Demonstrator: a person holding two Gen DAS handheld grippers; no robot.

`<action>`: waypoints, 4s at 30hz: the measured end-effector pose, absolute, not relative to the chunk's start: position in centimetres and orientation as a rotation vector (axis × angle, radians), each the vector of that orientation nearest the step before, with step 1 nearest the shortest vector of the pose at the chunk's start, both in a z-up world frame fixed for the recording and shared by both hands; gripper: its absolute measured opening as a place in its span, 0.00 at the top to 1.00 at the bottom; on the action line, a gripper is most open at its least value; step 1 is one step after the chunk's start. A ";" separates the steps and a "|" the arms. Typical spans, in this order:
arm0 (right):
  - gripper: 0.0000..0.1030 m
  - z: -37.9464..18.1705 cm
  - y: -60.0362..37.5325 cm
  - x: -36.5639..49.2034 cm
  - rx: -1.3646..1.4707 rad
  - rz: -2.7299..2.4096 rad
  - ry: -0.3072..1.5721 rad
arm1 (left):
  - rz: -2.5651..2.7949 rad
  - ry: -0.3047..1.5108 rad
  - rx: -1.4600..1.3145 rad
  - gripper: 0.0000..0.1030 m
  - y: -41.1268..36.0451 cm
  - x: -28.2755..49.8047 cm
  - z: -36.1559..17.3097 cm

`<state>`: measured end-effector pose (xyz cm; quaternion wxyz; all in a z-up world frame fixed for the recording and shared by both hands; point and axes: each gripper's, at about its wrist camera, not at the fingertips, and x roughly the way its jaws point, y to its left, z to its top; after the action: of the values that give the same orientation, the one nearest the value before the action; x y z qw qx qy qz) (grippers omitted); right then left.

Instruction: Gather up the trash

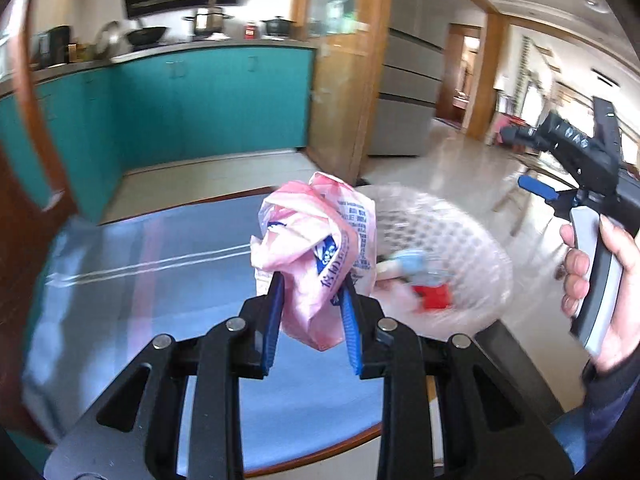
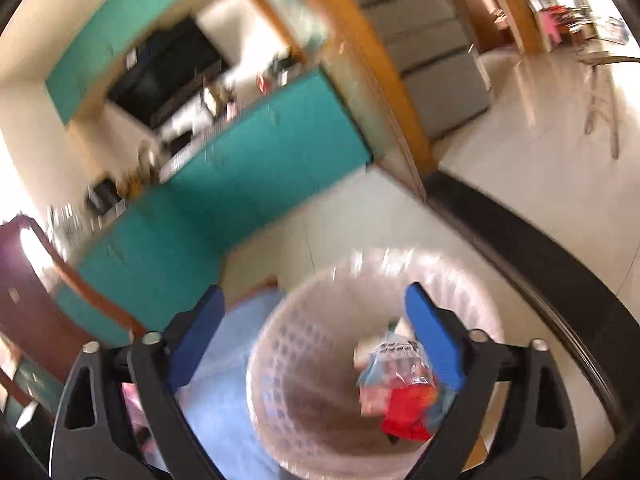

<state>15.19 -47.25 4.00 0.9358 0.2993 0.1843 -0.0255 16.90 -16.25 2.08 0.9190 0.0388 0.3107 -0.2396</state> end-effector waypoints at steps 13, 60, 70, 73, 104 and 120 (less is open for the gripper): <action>0.06 5.3 -49.4 13.3 0.608 -0.136 0.244 | -0.555 0.612 0.151 0.03 -28.6 20.0 4.3; 0.03 0.9 -24.4 14.8 0.103 0.096 0.478 | -0.035 0.634 -0.028 0.03 -0.7 14.0 2.5; 0.03 0.8 -24.7 14.5 0.091 0.111 0.475 | -0.063 0.614 -0.080 0.03 0.0 13.7 2.8; 0.03 0.9 -24.8 14.4 0.089 0.106 0.472 | -0.077 0.622 -0.079 0.03 -0.1 13.8 2.7; 0.03 0.6 -24.4 14.7 0.077 0.099 0.487 | -0.060 0.628 -0.007 0.03 -1.1 13.8 2.3; 0.03 0.6 -24.3 14.8 0.074 0.099 0.486 | -0.063 0.638 -0.005 0.03 -1.0 13.9 2.0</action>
<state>14.78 -24.26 0.56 0.9687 0.0368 0.2404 0.0489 13.90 -0.98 2.03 0.9490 -0.0025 0.3136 -0.0310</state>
